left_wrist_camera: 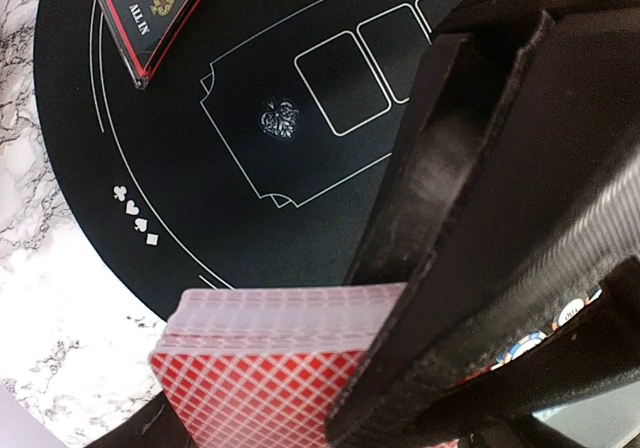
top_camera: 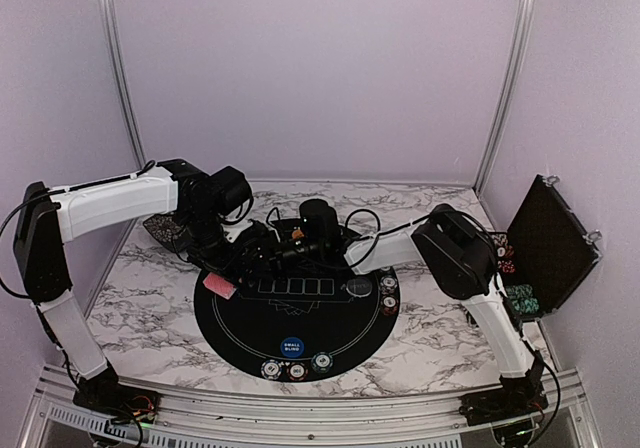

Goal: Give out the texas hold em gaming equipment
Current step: Pass from the left arm to the right, then pass from the right arm to the left

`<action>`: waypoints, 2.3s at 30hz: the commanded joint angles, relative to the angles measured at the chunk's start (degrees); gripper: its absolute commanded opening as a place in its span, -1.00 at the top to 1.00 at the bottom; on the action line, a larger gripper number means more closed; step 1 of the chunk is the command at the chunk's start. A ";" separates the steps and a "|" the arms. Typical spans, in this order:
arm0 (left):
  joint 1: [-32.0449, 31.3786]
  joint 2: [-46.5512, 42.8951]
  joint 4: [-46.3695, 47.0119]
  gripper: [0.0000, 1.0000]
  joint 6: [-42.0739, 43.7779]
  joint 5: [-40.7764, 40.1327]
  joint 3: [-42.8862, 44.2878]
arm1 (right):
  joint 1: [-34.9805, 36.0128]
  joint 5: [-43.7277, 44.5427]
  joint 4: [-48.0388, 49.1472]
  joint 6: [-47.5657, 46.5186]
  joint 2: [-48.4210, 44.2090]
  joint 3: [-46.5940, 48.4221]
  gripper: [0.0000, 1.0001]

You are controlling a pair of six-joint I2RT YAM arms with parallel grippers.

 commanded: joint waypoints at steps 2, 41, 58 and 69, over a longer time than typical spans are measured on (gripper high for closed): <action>-0.43 -0.43 0.02 -0.73 0.31 -1.40 -0.68 | 0.17 -0.26 4.32 1.47 -0.33 0.33 1.00; -1.78 -0.40 3.65 -0.53 -0.07 -1.05 -3.35 | -0.36 1.32 6.40 2.24 -2.90 -3.18 1.00; -1.76 -0.29 4.71 -0.43 -0.02 -0.51 -3.60 | -0.69 1.30 7.36 2.60 -3.50 -3.81 1.00; -1.78 -1.02 4.81 -0.16 0.13 -0.16 -3.25 | -0.89 1.71 8.09 2.62 -3.92 -4.95 1.00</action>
